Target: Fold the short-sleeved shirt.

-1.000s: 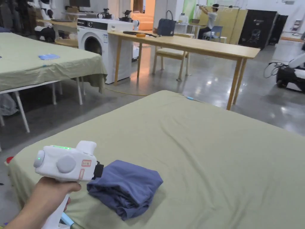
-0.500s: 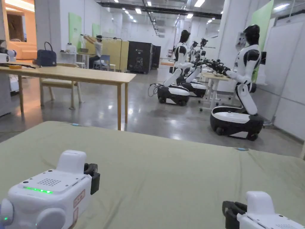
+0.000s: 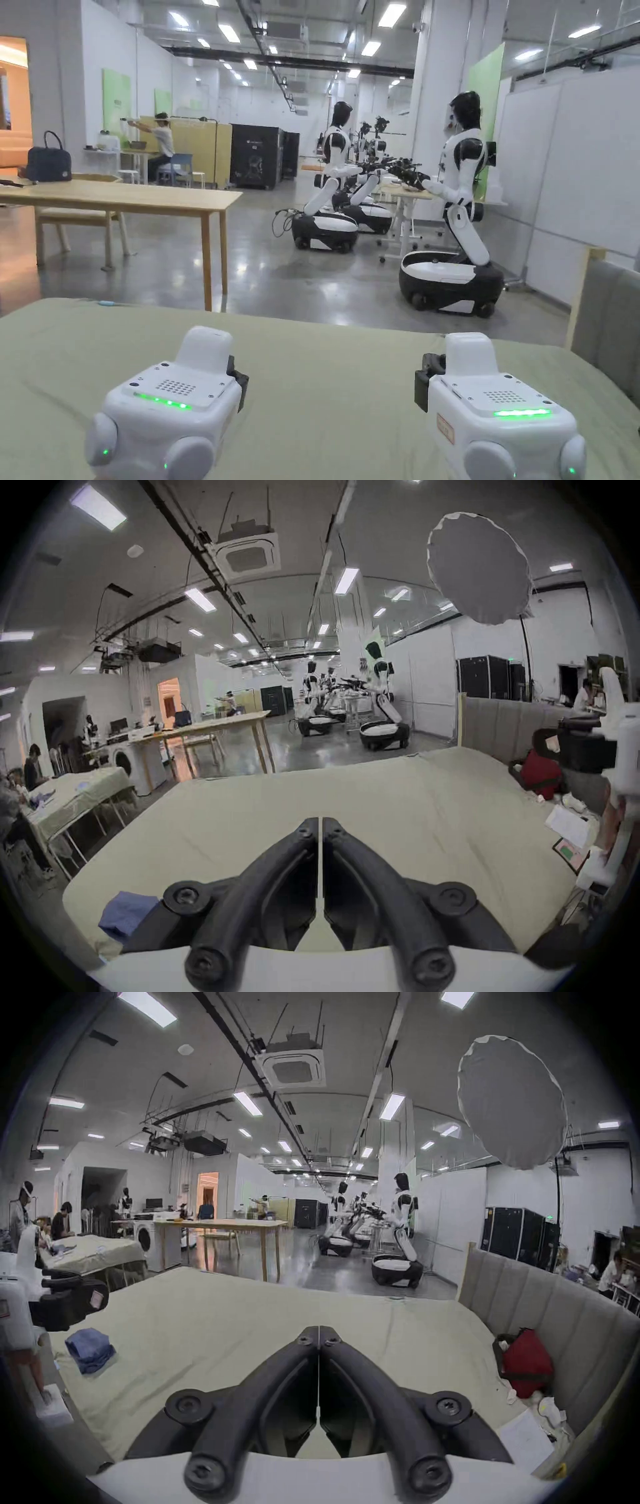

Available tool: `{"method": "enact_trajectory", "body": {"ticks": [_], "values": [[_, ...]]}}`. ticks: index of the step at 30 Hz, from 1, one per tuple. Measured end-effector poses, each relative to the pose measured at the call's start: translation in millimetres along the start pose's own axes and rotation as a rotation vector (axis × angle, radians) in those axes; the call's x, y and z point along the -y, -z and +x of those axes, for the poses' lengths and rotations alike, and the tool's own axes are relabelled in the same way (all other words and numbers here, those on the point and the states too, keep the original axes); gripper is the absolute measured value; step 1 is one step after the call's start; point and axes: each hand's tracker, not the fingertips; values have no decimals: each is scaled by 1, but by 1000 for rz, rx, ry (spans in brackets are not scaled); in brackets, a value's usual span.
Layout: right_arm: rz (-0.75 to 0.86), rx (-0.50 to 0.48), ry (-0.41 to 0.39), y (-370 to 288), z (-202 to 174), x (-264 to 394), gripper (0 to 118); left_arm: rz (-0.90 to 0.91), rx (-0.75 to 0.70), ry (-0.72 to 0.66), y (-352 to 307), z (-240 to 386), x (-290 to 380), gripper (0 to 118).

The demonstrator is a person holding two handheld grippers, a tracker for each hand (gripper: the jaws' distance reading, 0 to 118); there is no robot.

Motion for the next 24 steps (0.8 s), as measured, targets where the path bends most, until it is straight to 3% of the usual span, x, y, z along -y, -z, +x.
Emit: {"method": "enact_trajectory", "body": {"ticks": [4,7,10,12,13,14,15,18,20,24], "values": [[-9,-4,24,0,-2,3,2,4,4,-2,-3,-5,-6,4],[-7,-6,29,-4,-5,9,13,21,-4,-35,-8,-9,-9,15],[-6,-7,28,-3,-4,13,29,35,1,-46,-14,-11,-9,41],[-5,2,29,-3,-3,13,31,45,9,-48,-17,-8,-8,46],[-4,1,31,-4,-3,12,35,48,13,-50,-17,-7,-8,58],[-3,-4,35,-6,-2,12,43,50,19,-53,-17,-6,-7,80],[-2,-6,37,-7,-1,12,52,54,25,-55,-17,-5,-6,92],[1,-12,40,-9,-1,13,90,65,30,-58,-17,-2,-7,111],[0,-27,38,-10,-2,15,104,53,26,-63,-17,-1,-8,117],[-2,0,21,-11,-6,16,111,72,28,-96,-19,-2,-8,118]]}}
